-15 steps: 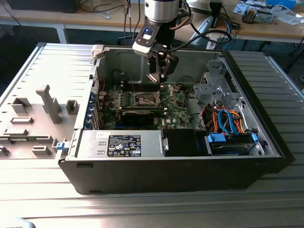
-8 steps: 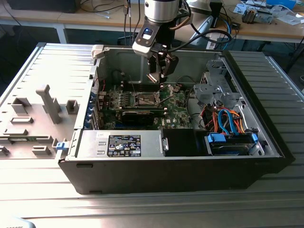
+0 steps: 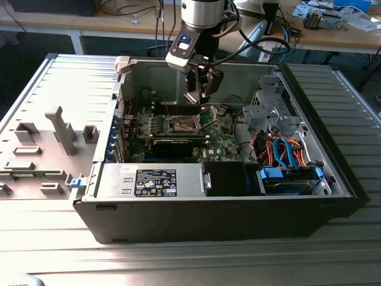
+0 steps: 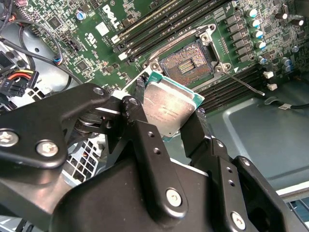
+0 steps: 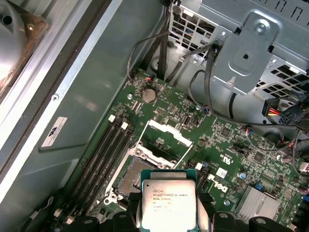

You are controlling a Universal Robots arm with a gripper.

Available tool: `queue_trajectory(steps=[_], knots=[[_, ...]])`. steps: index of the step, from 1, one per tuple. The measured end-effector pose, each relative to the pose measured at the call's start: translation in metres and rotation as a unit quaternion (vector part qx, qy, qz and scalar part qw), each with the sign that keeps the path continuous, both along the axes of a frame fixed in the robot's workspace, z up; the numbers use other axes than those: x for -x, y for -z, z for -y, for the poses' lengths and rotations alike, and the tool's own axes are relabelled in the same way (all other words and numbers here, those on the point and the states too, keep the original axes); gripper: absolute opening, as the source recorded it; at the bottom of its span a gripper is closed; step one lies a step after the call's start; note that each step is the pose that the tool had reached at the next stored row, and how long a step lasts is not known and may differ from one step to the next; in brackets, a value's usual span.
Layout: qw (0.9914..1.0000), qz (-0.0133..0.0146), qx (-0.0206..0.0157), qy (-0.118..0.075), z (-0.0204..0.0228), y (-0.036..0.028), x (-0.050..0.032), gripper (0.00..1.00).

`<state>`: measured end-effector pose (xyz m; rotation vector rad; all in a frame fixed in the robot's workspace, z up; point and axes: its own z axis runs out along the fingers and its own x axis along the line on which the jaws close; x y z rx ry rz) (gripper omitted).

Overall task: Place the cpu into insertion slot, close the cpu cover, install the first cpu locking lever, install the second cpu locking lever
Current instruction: 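Place the cpu into insertion slot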

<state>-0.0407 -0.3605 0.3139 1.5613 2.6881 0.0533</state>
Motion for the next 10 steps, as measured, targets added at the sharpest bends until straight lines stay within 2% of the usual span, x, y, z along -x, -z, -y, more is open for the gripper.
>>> queue_trajectory(steps=[10], knots=[[1.00000, 0.0000, 0.0000, 0.003, 0.0000, 0.0002, 0.0000, 0.54]])
